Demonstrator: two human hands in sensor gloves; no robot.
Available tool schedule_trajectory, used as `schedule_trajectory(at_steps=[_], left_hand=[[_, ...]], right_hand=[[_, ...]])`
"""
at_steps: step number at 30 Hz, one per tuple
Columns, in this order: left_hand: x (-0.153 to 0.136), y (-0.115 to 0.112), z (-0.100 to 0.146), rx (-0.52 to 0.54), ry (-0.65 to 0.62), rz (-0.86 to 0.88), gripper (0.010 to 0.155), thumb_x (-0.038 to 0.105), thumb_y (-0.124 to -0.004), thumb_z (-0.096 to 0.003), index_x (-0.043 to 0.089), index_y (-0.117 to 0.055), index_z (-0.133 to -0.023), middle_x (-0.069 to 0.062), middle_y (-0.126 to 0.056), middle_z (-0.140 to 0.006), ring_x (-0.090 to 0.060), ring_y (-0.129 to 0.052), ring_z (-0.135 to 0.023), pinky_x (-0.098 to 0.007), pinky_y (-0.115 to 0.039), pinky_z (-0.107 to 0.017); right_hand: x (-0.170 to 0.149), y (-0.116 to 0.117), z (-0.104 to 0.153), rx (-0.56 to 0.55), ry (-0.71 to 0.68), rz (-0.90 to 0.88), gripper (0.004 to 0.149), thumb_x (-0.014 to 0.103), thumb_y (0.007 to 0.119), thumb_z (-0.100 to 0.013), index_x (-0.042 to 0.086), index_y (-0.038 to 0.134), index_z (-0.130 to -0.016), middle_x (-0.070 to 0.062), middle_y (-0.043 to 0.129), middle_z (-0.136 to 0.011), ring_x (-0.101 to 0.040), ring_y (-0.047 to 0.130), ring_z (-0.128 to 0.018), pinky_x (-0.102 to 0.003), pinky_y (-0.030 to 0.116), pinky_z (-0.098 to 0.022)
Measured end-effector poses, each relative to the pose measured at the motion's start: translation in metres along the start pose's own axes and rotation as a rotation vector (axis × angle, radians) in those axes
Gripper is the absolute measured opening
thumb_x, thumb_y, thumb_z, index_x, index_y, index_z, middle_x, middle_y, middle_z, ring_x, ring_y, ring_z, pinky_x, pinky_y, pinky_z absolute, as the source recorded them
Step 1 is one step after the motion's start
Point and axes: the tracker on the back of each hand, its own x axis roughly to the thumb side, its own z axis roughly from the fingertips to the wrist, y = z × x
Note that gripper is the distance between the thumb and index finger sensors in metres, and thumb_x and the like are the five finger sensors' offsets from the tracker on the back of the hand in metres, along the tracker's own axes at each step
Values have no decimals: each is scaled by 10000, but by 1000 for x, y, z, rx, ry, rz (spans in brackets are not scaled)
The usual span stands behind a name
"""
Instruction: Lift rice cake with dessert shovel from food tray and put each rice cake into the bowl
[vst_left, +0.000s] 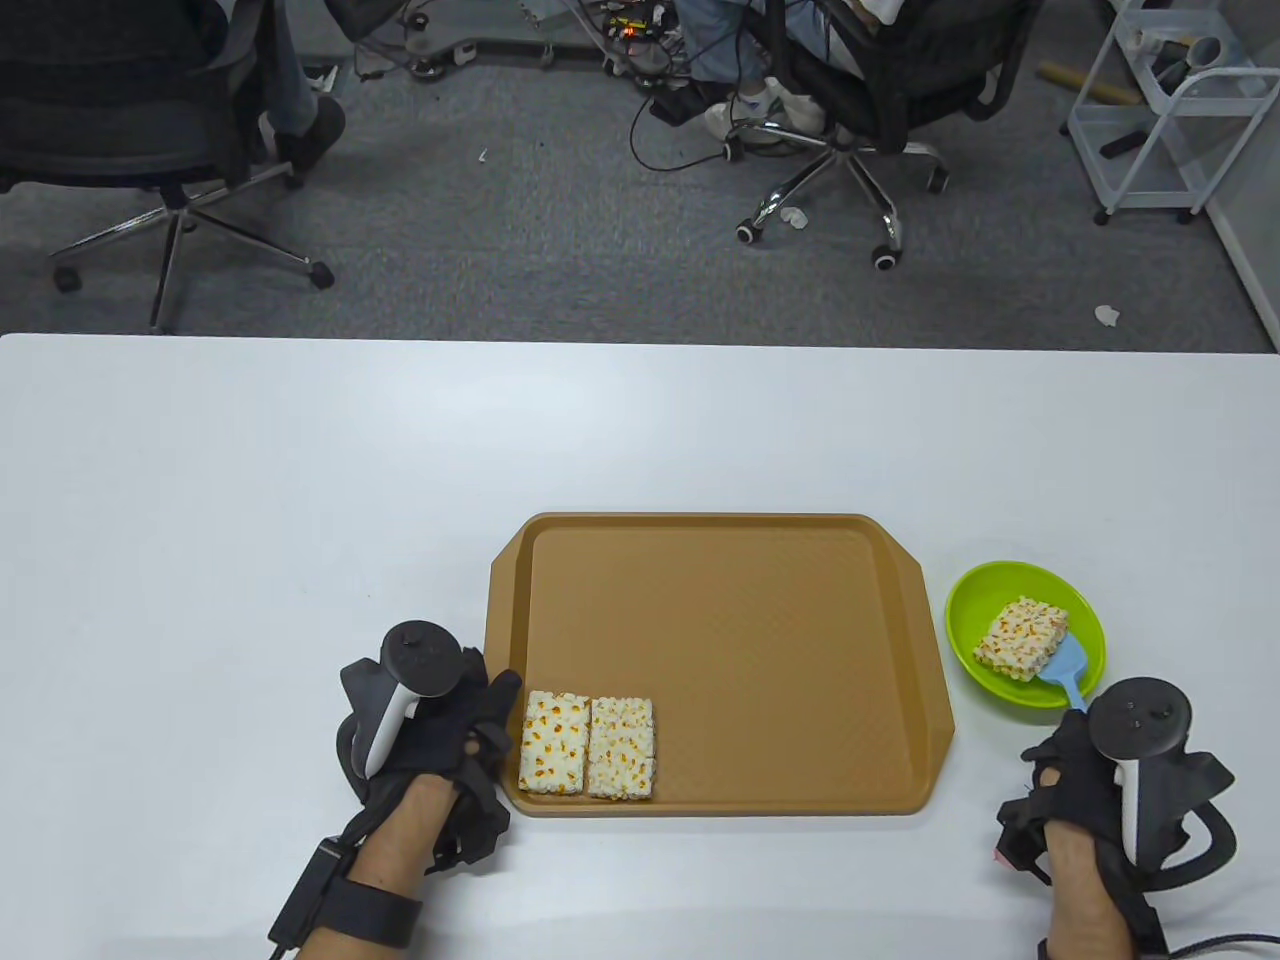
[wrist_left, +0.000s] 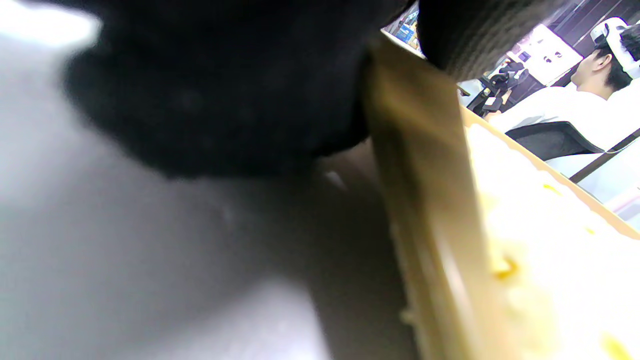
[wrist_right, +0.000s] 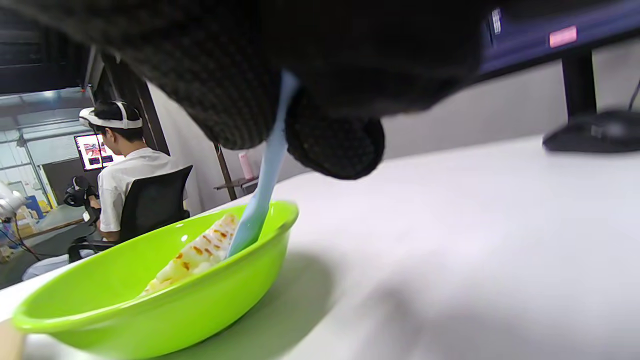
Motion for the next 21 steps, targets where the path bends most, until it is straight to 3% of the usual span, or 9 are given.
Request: schedule_trajectory(at_steps=[9, 15, 21], left_hand=[[0, 0, 0, 0, 1, 4, 661, 523, -741, -474, 119, -617, -982, -83, -1014, -446, -166, -1052, -73, -327, -875, 54], [0, 0, 0, -1, 1, 7, 661, 525, -741, -473, 122, -618, -982, -82, -1013, -446, -165, -1052, -74, -326, -876, 52], [0, 0, 0, -1, 1, 7, 661, 524, -742, -474, 122, -618, -983, -82, -1013, -446, -165, -1052, -75, -327, -876, 52]], right_hand=[[7, -6, 18, -173, -33, 101, 477, 279, 871, -352, 217, 853, -825, -67, 966, -640, -176, 967, -238, -362, 872, -111], [20, -15, 39, -343, -197, -13, 568, 180, 822, -366, 329, 724, -906, -60, 776, -864, -233, 892, -543, -447, 851, -393], [35, -19, 67, -388, -385, -161, 554, 207, 823, -360, 375, 735, -881, -13, 785, -860, -195, 893, -572, -417, 866, -437]])
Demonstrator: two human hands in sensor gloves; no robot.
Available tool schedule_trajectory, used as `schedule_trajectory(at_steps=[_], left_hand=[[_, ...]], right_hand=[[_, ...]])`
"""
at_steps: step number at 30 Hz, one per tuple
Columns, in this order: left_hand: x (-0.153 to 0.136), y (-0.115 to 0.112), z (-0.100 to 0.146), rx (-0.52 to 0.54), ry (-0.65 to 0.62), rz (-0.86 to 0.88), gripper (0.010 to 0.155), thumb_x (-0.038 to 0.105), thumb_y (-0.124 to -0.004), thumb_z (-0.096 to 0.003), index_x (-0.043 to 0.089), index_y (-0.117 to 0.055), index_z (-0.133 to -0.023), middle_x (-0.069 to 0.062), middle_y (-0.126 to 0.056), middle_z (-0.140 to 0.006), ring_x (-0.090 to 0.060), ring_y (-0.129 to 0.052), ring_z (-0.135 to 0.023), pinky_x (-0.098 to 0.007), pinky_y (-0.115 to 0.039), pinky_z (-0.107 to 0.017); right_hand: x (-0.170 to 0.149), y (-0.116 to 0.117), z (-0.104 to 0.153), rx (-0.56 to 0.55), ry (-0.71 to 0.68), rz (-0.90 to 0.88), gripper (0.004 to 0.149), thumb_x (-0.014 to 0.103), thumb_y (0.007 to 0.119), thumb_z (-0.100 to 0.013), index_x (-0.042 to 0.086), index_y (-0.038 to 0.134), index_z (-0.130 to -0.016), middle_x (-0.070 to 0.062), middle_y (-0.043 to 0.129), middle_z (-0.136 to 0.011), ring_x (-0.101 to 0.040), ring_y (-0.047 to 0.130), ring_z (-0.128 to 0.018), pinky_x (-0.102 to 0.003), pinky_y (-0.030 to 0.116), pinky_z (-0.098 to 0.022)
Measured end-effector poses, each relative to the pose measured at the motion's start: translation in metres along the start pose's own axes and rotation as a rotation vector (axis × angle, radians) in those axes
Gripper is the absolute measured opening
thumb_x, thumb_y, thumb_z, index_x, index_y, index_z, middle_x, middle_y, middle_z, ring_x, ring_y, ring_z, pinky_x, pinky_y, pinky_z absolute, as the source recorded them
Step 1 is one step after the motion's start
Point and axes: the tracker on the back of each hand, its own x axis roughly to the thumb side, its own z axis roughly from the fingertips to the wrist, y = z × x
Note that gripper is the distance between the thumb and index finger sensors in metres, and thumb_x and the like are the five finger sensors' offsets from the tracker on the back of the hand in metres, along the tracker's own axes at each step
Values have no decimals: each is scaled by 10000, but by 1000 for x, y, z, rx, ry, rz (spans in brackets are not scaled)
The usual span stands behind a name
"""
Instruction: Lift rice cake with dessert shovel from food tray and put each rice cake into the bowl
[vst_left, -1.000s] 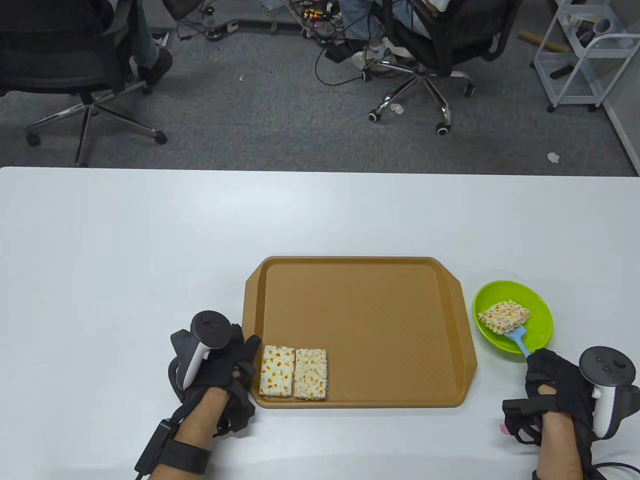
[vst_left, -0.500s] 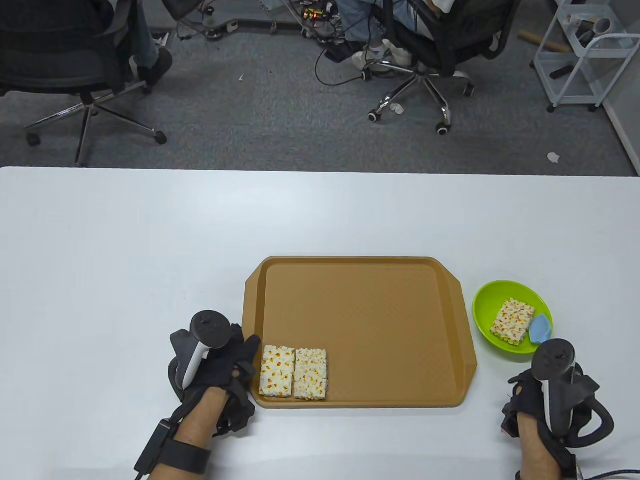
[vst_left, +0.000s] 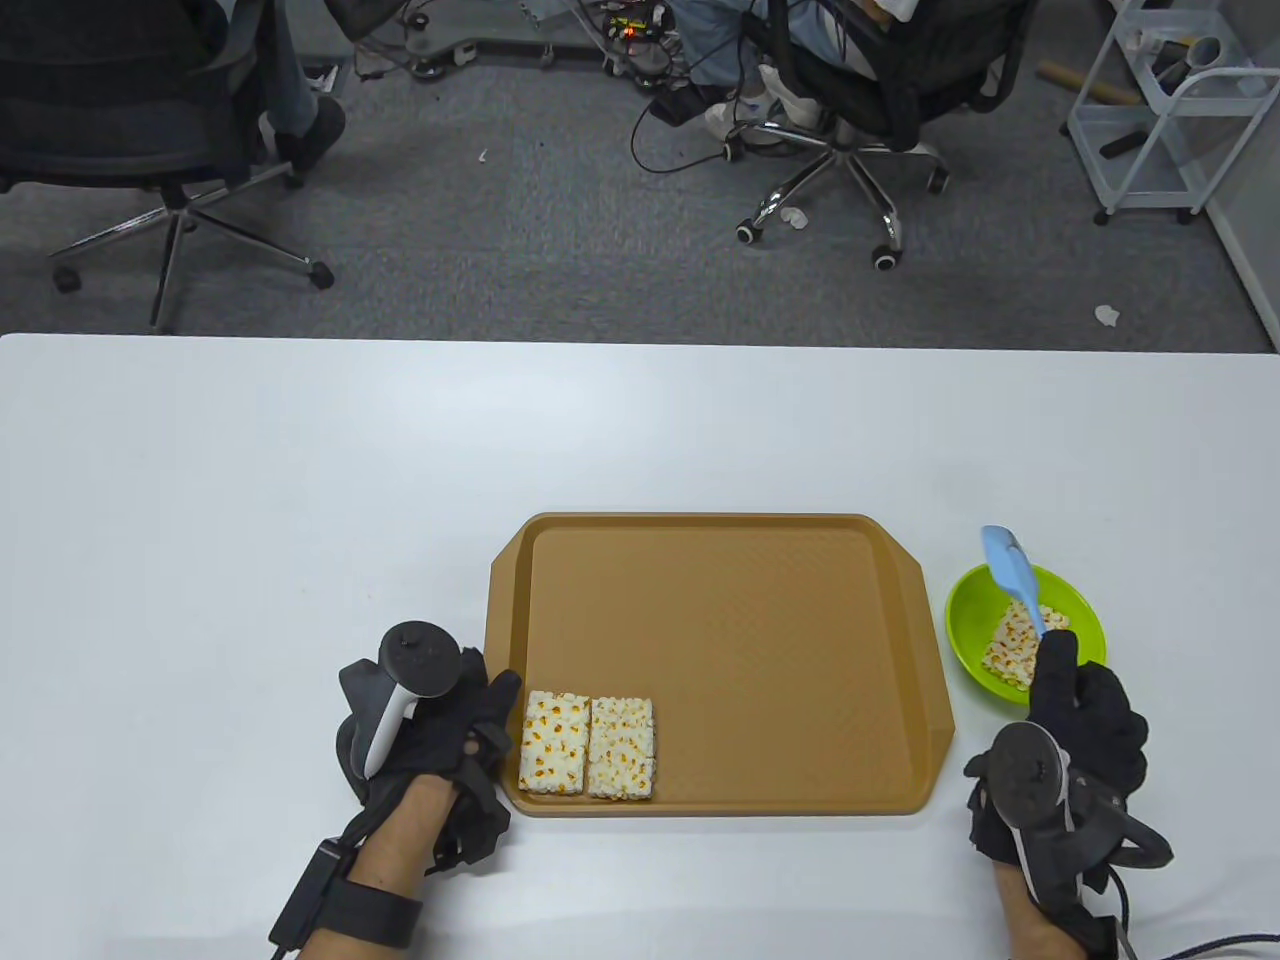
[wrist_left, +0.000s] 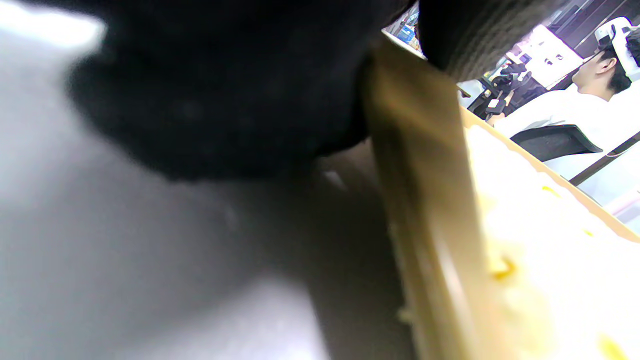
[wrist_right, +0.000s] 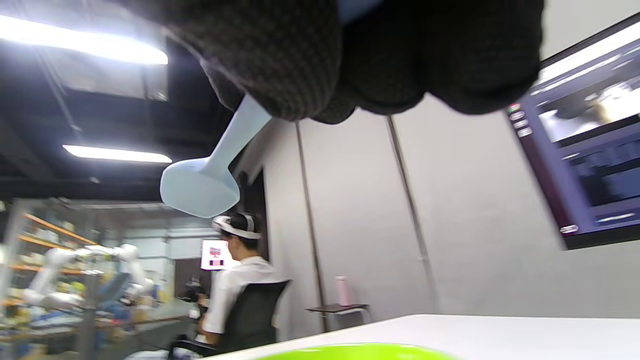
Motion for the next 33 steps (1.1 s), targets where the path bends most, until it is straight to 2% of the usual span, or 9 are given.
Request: schedule_trajectory(at_steps=[1, 3, 4, 7, 10, 15, 23, 29, 33], left_hand=[[0, 0, 0, 0, 0, 0, 660, 524, -741, -474, 124, -617, -983, -81, -1012, -447, -164, -1052, -76, -327, -876, 51], [0, 0, 0, 0, 0, 0, 661, 525, -741, -474, 123, -618, -984, -81, -1012, -446, -165, -1052, -77, -327, -876, 51], [0, 0, 0, 0, 0, 0, 660, 526, -741, -474, 124, -618, -983, -81, -1012, -446, -163, -1053, -76, -326, -876, 52], [-1, 0, 0, 1, 0, 7, 660, 526, -741, -473, 126, -618, -984, -79, -1012, -445, -162, -1053, -78, -325, -877, 50], [-1, 0, 0, 0, 2, 10, 661, 526, -742, -473, 127, -617, -985, -79, -1012, -446, -162, -1053, -78, -326, -877, 49], [-1, 0, 0, 0, 2, 9, 660, 527, -741, -473, 128, -617, -985, -78, -1011, -447, -162, -1054, -81, -326, -878, 48], [-1, 0, 0, -1, 1, 9, 660, 527, -740, -473, 129, -617, -984, -78, -1011, -446, -164, -1054, -82, -328, -878, 47], [-1, -1, 0, 0, 1, 10, 660, 527, -741, -473, 128, -617, -985, -77, -1011, -447, -165, -1054, -83, -328, -879, 45], [-1, -1, 0, -1, 1, 9, 660, 526, -741, -473, 128, -616, -985, -77, -1010, -448, -166, -1054, -84, -329, -879, 44]], right_hand=[[2, 0, 1, 17, -22, -30, 552, 222, 818, -361, 372, 730, -885, -4, 804, -849, -179, 909, -556, -403, 880, -426], [12, 6, 6, 176, -126, -198, 551, 262, 790, -363, 334, 715, -904, 10, 881, -790, -149, 961, -463, -376, 913, -348], [19, 13, 11, 306, -158, -302, 545, 273, 778, -368, 308, 717, -908, 2, 907, -763, -150, 966, -409, -382, 907, -301], [37, 28, 25, 511, -222, -419, 539, 275, 764, -370, 271, 727, -907, -27, 922, -733, -145, 953, -323, -373, 890, -221], [49, 37, 35, 589, -313, -402, 541, 286, 745, -372, 265, 716, -911, -17, 918, -728, -123, 945, -292, -352, 889, -194], [58, 56, 47, 812, -318, -422, 538, 279, 741, -373, 242, 723, -909, -36, 919, -716, -135, 939, -275, -362, 879, -173], [67, 67, 59, 966, -381, -470, 538, 279, 732, -376, 237, 714, -912, -36, 914, -714, -135, 939, -273, -362, 878, -173], [76, 64, 69, 1013, -494, -477, 540, 268, 727, -373, 241, 712, -913, -26, 909, -719, -143, 939, -284, -374, 877, -185], [75, 65, 66, 1065, -492, -502, 547, 265, 727, -369, 225, 707, -915, -41, 912, -713, -137, 940, -269, -367, 880, -173]])
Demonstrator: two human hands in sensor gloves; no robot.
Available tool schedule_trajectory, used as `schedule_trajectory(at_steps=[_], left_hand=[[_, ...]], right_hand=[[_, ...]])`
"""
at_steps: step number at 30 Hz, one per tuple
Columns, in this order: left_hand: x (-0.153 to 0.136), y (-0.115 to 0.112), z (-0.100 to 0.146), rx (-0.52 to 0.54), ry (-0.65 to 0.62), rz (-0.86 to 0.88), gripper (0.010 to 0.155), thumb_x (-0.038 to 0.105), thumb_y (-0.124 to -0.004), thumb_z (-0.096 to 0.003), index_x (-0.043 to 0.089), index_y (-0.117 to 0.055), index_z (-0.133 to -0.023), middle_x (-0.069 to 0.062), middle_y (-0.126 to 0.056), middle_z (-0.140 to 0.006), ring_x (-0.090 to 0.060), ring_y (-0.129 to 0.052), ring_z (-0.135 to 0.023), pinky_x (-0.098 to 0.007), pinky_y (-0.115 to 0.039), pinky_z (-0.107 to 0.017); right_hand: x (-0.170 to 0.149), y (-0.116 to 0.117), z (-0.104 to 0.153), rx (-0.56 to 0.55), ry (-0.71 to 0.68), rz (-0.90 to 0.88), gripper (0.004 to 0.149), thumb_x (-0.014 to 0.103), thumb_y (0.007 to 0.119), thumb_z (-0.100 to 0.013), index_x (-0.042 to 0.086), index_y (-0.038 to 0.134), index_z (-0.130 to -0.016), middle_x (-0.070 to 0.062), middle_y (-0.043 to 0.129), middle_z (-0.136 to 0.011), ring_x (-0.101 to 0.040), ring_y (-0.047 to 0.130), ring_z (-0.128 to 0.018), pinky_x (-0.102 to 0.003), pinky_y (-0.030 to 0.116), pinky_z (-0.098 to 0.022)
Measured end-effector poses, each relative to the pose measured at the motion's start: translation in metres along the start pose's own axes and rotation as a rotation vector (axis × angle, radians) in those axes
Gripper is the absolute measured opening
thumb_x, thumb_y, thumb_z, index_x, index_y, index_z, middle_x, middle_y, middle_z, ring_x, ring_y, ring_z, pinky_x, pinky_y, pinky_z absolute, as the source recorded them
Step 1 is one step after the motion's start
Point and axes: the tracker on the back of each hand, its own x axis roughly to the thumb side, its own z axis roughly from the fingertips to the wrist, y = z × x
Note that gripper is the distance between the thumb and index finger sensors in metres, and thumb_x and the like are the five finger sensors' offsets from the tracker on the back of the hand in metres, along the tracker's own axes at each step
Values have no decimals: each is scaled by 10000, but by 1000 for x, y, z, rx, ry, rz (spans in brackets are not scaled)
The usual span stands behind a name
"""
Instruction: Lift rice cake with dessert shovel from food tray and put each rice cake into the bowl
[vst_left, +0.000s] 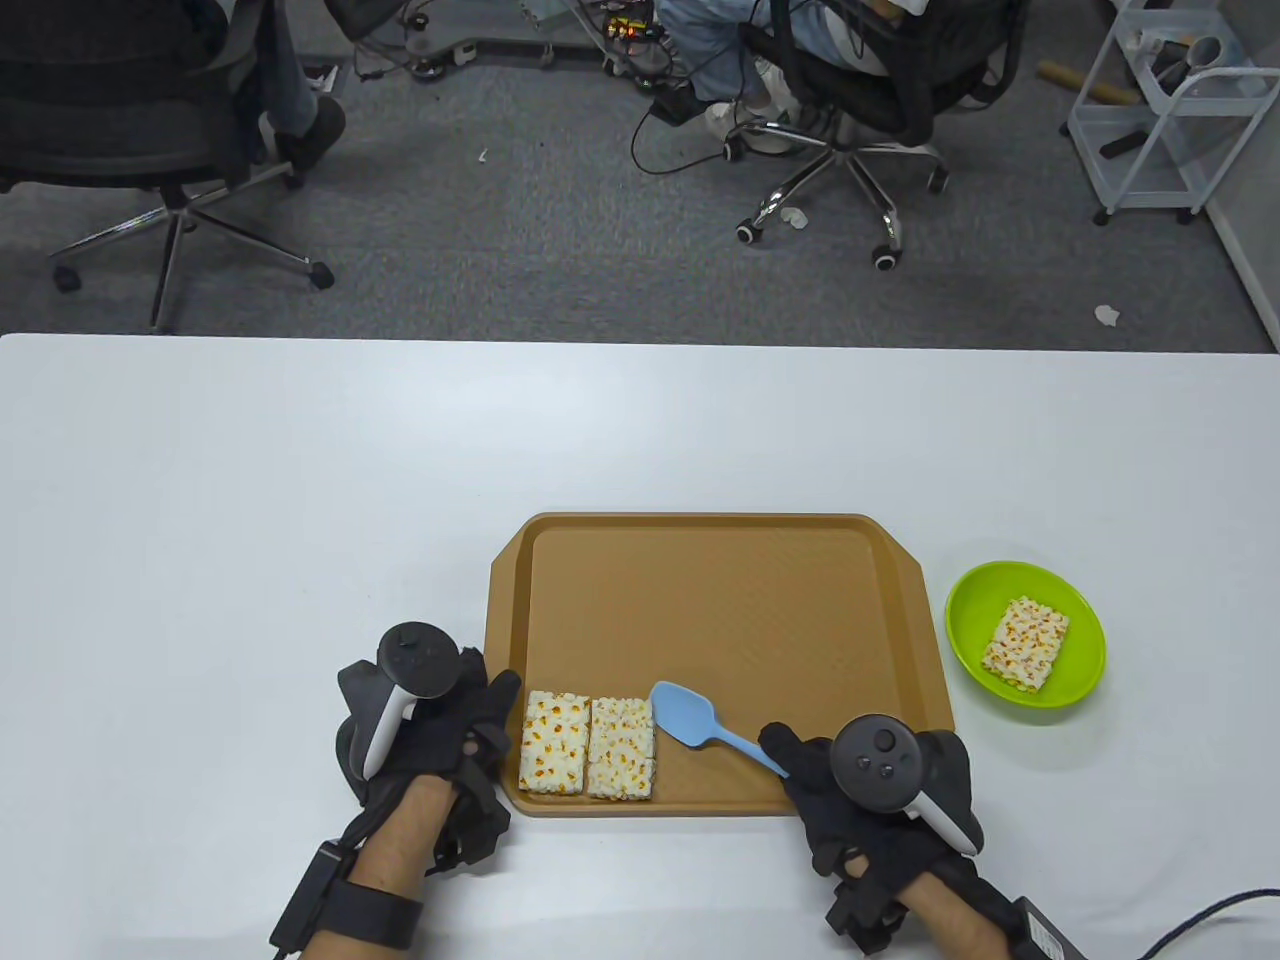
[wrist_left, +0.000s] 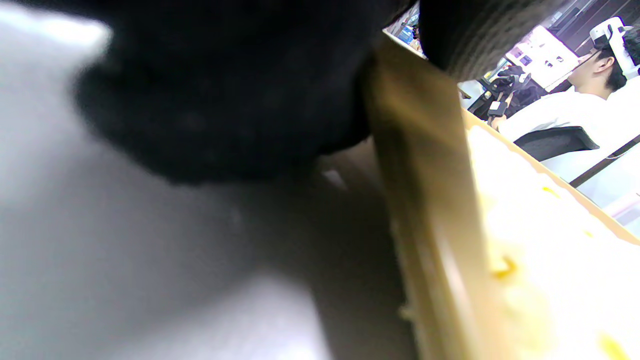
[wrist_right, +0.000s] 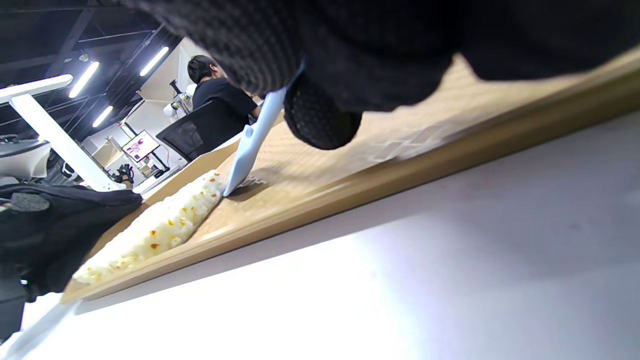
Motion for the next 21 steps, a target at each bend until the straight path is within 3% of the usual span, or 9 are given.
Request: schedule_trajectory(at_steps=[3, 6, 21], left_hand=[[0, 0, 0, -1, 0, 0, 660, 526, -741, -473, 128, -617, -984, -78, -1010, -447, -167, -1055, -84, -330, -879, 45], [0, 0, 0, -1, 0, -1, 660, 525, -741, -473, 128, -615, -985, -78, -1010, -448, -167, -1055, -85, -330, -879, 44], [0, 0, -1, -1, 0, -2, 658, 524, -742, -474, 127, -617, -984, -80, -1011, -445, -170, -1056, -87, -333, -880, 43]], right_hand=[[-5, 0, -2, 55, 13, -69, 547, 260, 730, -370, 215, 710, -914, -51, 913, -709, -138, 938, -261, -369, 878, -166], [-10, 3, -2, 181, 18, -133, 546, 261, 729, -374, 225, 706, -918, -46, 909, -716, -141, 935, -274, -372, 877, -178], [11, 19, -5, 130, 1, -108, 543, 287, 734, -376, 213, 710, -913, -41, 920, -684, -126, 928, -226, -349, 868, -126]])
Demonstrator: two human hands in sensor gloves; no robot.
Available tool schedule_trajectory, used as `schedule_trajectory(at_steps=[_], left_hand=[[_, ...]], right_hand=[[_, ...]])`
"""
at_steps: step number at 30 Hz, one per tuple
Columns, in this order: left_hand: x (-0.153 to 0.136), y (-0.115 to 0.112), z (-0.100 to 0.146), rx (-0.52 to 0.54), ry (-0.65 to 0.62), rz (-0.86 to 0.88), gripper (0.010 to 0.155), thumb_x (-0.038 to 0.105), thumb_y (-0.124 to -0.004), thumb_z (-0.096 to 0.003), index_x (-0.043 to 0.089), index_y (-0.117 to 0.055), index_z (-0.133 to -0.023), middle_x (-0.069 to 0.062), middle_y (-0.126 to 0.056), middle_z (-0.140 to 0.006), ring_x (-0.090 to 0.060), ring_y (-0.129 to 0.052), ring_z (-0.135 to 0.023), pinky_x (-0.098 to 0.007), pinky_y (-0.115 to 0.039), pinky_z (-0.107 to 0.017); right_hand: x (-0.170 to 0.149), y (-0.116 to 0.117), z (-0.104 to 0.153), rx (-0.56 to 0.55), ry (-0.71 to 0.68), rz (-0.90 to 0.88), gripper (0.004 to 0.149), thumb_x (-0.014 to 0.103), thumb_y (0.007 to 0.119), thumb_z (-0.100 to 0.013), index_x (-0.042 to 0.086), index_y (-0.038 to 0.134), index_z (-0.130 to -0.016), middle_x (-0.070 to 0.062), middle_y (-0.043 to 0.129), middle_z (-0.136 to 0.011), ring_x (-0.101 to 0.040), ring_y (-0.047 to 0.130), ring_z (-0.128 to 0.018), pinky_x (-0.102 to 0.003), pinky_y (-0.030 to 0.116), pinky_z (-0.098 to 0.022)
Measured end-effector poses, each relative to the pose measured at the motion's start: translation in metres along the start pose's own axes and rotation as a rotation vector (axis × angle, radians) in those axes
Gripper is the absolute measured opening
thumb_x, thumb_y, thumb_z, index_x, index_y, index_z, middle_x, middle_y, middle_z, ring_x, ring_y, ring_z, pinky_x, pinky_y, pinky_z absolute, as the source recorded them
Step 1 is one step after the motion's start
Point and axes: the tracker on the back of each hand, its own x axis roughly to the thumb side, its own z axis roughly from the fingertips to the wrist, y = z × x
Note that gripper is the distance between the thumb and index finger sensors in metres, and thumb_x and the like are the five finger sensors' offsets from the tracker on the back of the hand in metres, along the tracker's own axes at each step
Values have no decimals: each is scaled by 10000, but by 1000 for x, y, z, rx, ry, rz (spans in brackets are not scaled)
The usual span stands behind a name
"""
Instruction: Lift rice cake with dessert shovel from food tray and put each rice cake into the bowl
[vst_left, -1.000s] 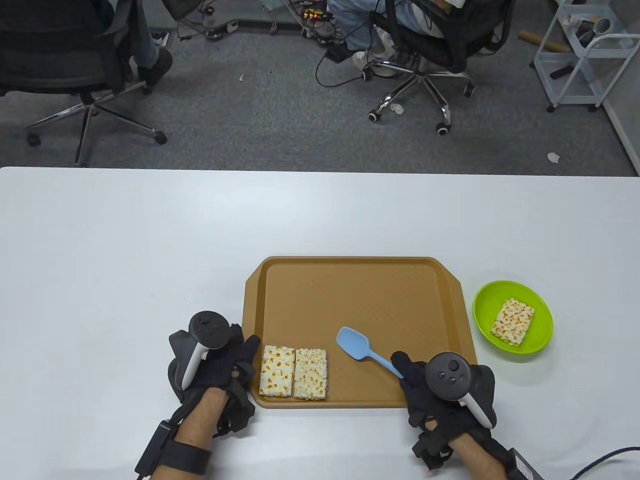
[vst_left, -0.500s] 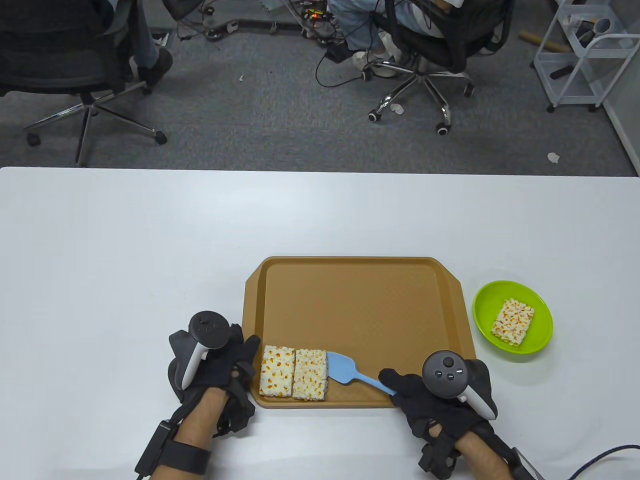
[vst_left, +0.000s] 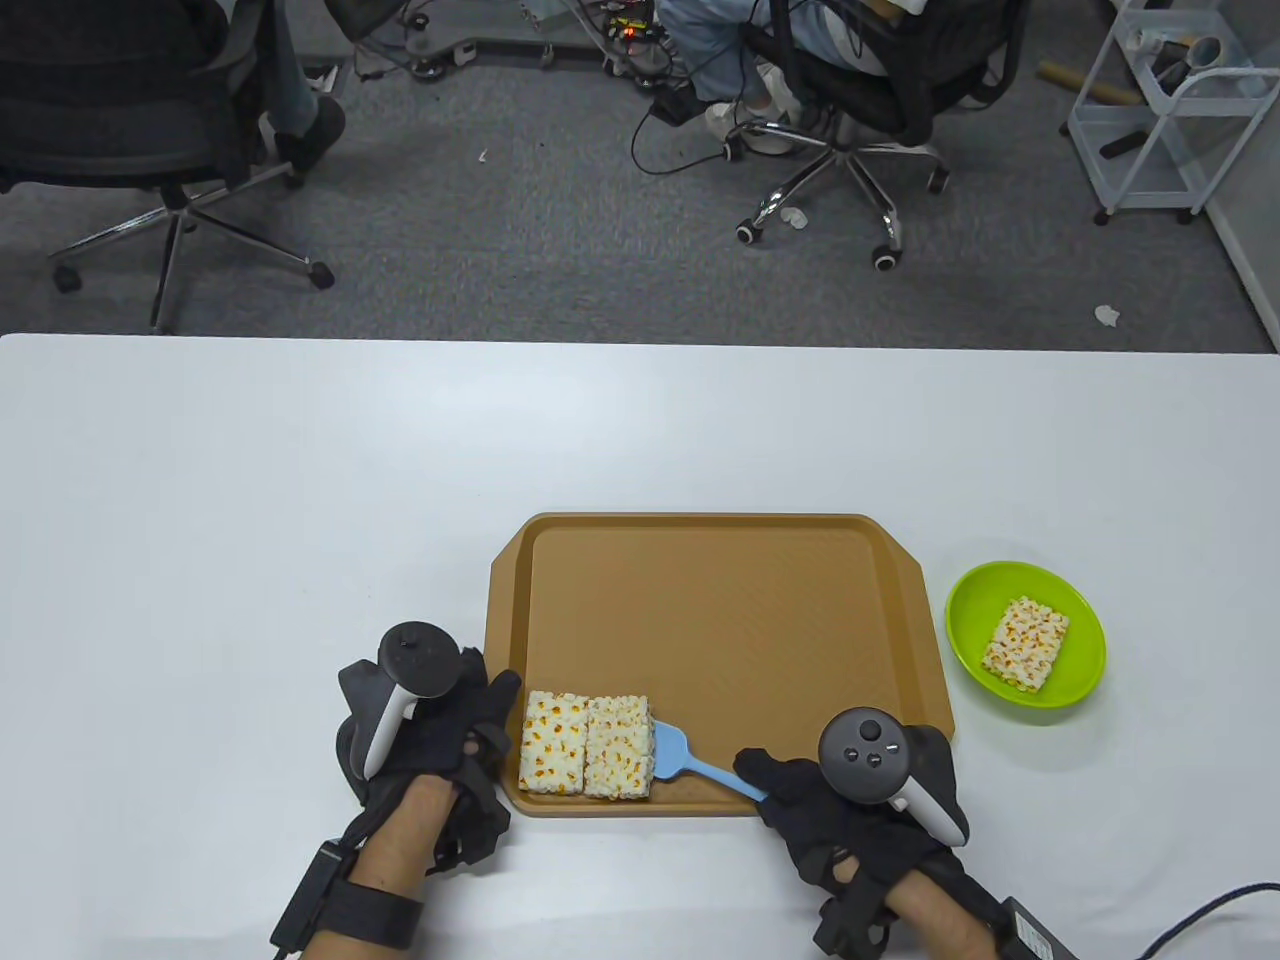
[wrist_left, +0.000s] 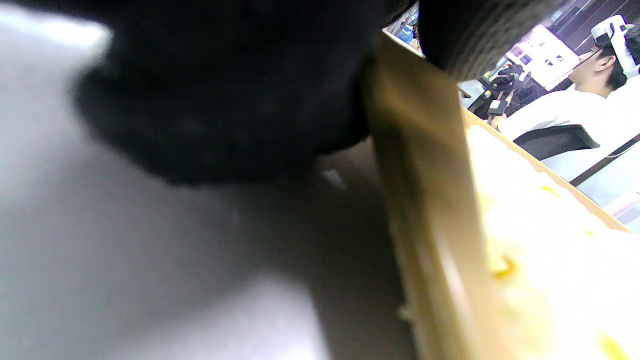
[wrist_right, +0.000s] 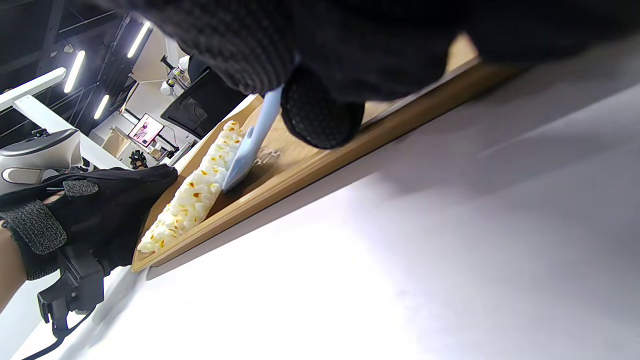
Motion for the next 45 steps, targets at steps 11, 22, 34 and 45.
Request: schedule_trajectory(at_steps=[11, 22, 34, 45], left_hand=[[1, 0, 0, -1, -4, -5, 659, 524, -739, -475, 125, -614, -984, -79, -1011, -447, -170, -1056, -87, -333, -879, 42], [0, 0, 0, -7, -4, 1, 662, 525, -739, -473, 126, -613, -985, -78, -1010, -449, -171, -1057, -90, -334, -881, 40], [0, 0, 0, -4, -1, 1, 660, 526, -740, -473, 129, -615, -985, -78, -1010, -448, -168, -1055, -87, -331, -879, 42], [-1, 0, 0, -5, -2, 4, 659, 524, -741, -473, 128, -615, -985, -81, -1010, -447, -171, -1056, -89, -334, -880, 40]], right_hand=[[-7, 5, -5, 26, -11, -135, 548, 286, 710, -377, 193, 698, -917, -45, 912, -676, -99, 911, -206, -328, 863, -108], [-21, -23, 4, -34, -1, -300, 550, 291, 711, -378, 177, 700, -916, -55, 916, -666, -87, 909, -188, -316, 862, -93], [-44, -78, 34, -292, 23, -390, 543, 299, 717, -380, 172, 718, -908, -64, 931, -649, -84, 912, -173, -312, 863, -82], [-80, -118, 60, -494, 170, -495, 540, 301, 716, -383, 167, 724, -906, -70, 936, -644, -82, 915, -173, -309, 866, -81]])
